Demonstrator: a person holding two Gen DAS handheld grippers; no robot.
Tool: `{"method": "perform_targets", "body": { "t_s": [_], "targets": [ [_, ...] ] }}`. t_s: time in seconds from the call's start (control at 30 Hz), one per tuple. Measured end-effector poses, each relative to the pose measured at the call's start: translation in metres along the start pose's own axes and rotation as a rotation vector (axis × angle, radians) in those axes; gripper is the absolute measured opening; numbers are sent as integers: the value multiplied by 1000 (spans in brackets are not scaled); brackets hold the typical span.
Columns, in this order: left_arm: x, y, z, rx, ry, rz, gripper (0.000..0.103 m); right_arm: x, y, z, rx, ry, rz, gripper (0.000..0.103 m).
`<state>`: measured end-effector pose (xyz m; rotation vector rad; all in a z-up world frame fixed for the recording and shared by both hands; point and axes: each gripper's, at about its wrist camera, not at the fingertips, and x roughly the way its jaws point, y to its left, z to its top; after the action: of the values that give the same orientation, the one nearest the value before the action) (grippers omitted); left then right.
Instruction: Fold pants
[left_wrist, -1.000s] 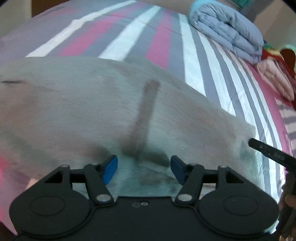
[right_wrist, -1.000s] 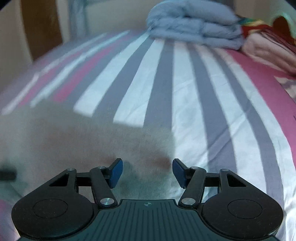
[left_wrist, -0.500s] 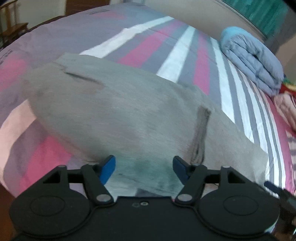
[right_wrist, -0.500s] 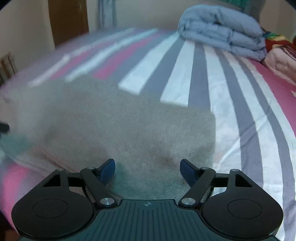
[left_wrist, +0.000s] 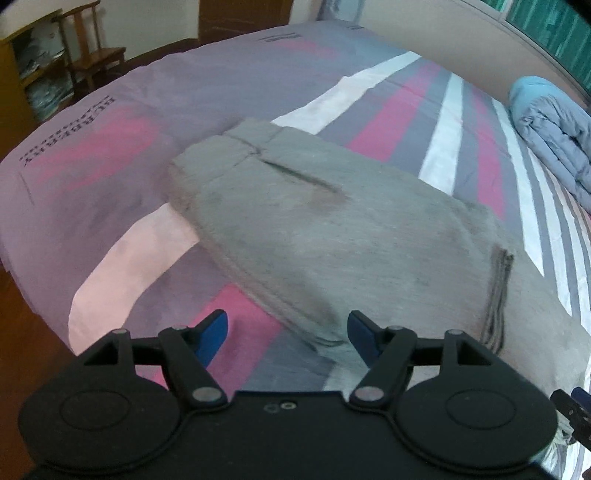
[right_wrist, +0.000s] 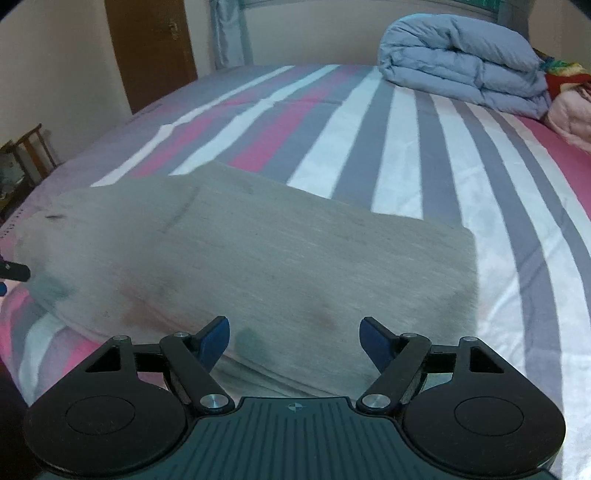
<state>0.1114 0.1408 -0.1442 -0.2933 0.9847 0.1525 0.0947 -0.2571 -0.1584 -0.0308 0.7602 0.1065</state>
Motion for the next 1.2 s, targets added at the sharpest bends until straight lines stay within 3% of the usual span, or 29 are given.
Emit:
{"method": "perform_targets", "body": {
  "t_s": [0.23,0.3,0.47,0.67,0.9,1.07,1.1,1.2],
  "targets": [
    [16,16,4,-39,14,-3,68,13,25,9,-34,13,20,78],
    [22,24,5,-81,26,-33,70,17,30,12,-39,10,17,78],
    [45,66,8,-335,100,-210,71,34,44,19,-56,13,-7,79],
    [68,107,20,-581,96,-400,70,53,50,15,-61,48,2,79],
    [102,121,29,-701,96,-525,65,59,42,16,-39,53,13,88],
    [117,116,32,-743,40,-579,65,62,42,15,-41,50,12,89],
    [117,113,32,-746,26,-579,62,62,43,15,-44,48,11,89],
    [113,110,27,-754,8,-556,12,63,42,13,-50,44,13,90]
  ]
}}
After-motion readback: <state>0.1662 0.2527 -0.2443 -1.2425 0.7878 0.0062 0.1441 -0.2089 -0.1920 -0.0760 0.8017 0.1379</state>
